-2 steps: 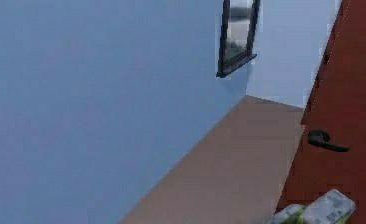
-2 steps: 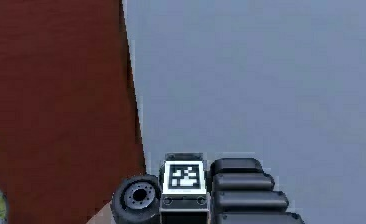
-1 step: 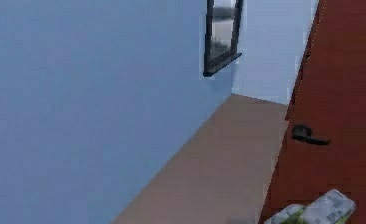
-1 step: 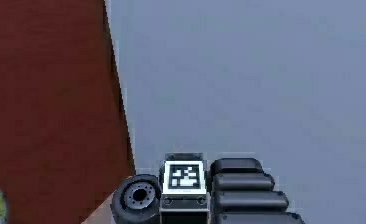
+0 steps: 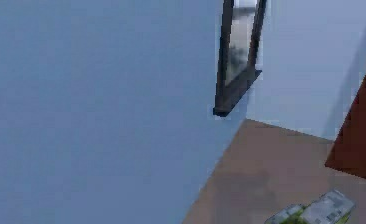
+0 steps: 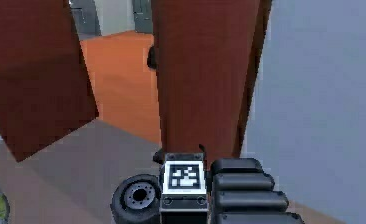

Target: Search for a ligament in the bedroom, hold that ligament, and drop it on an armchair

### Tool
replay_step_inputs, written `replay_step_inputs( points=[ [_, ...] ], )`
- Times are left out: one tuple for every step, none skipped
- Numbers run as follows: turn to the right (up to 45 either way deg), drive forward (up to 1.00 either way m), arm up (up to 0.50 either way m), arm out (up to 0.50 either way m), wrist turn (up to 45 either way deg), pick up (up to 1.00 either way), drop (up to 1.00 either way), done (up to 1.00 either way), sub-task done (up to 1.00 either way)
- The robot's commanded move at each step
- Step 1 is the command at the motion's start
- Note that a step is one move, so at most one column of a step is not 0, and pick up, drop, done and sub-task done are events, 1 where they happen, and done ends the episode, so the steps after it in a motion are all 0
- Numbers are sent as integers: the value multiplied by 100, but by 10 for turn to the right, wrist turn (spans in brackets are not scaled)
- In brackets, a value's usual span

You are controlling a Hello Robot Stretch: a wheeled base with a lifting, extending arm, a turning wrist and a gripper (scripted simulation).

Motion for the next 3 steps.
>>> replay_step_inputs(
  points=[
    [300,0,0,0,0,0,0,0,0],
    [0,45,0,0,0,0,0,0,0],
    [300,0,0,0,0,0,0,0,0]
  ],
)
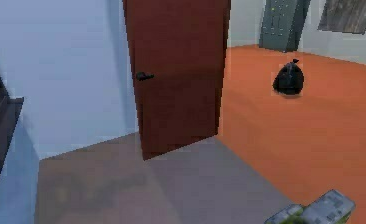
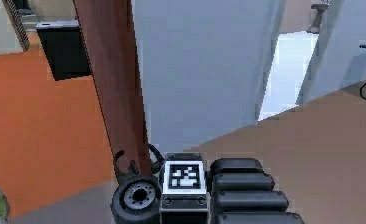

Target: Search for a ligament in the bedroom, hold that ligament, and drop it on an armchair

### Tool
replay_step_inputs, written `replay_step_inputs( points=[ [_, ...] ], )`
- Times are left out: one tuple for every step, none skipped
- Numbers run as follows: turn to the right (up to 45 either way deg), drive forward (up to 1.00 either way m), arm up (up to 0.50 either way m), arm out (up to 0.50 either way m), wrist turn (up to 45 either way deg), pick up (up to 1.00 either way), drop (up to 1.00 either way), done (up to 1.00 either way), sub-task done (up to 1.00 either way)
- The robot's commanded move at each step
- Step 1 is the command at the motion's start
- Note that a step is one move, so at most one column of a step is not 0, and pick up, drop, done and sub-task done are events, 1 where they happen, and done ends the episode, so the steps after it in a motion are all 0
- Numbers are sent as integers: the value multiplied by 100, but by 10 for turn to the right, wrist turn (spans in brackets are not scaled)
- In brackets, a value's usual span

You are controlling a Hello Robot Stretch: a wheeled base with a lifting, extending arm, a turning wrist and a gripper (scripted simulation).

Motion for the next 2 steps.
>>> replay_step_inputs(
  points=[
    [0,55,0,0,0,0,0,0,0],
    [450,0,0,0,0,0,0,0,0]
  ],
)
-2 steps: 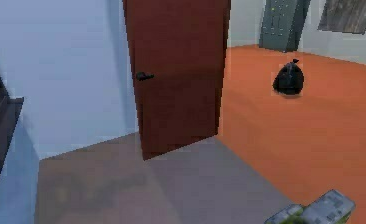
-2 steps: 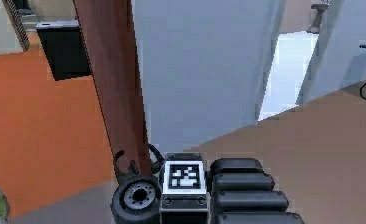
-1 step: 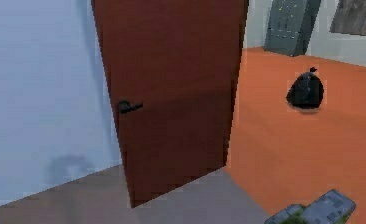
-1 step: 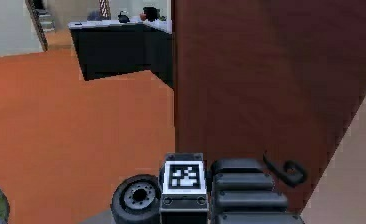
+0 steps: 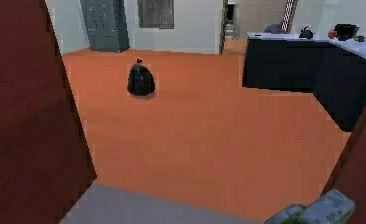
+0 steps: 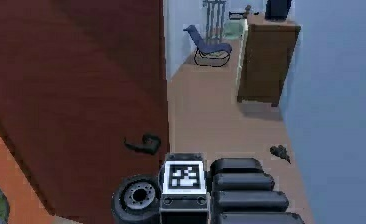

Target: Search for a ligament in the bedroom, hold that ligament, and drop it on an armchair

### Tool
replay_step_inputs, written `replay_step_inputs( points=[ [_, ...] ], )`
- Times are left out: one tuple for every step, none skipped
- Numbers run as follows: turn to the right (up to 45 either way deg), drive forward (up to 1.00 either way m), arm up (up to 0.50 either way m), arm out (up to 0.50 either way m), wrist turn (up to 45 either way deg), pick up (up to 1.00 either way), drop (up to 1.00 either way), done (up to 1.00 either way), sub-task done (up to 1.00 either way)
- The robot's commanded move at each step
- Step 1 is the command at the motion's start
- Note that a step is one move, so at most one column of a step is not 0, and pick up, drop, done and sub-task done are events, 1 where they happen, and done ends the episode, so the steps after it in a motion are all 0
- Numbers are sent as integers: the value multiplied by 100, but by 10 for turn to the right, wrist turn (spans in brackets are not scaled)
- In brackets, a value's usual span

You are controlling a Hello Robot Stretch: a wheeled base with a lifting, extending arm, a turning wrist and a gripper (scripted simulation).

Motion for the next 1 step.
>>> replay_step_inputs(
  points=[
    [30,0,0,0,0,0,0,0,0]
  ],
)
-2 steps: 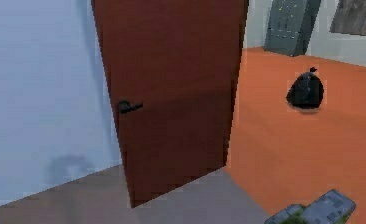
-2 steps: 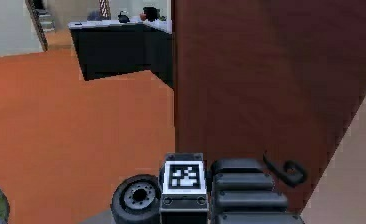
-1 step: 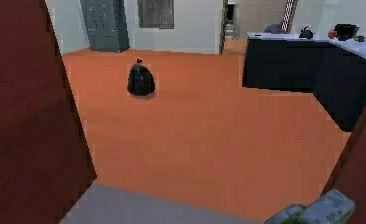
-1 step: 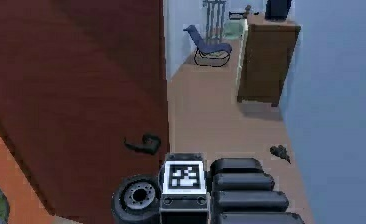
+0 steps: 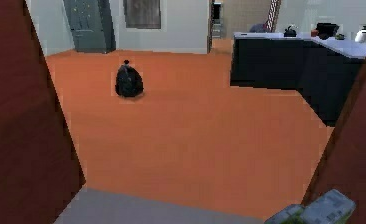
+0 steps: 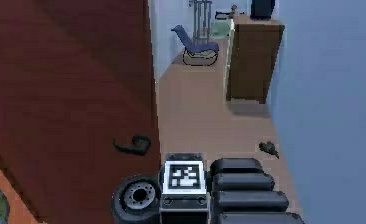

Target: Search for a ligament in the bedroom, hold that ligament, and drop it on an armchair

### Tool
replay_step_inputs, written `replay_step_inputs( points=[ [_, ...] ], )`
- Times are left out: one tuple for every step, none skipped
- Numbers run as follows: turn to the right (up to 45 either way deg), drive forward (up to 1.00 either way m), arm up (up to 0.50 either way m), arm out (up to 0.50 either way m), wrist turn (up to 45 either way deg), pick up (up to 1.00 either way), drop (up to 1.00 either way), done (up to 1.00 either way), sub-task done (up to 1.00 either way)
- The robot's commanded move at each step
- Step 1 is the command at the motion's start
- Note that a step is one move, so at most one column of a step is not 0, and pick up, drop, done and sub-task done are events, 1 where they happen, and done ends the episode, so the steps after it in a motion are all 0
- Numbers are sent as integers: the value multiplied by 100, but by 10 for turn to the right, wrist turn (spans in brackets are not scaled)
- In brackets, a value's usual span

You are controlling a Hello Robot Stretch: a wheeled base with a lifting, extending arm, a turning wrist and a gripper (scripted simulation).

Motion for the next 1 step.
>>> replay_step_inputs(
  points=[
    [0,100,0,0,0,0,0,0,0]
  ],
)
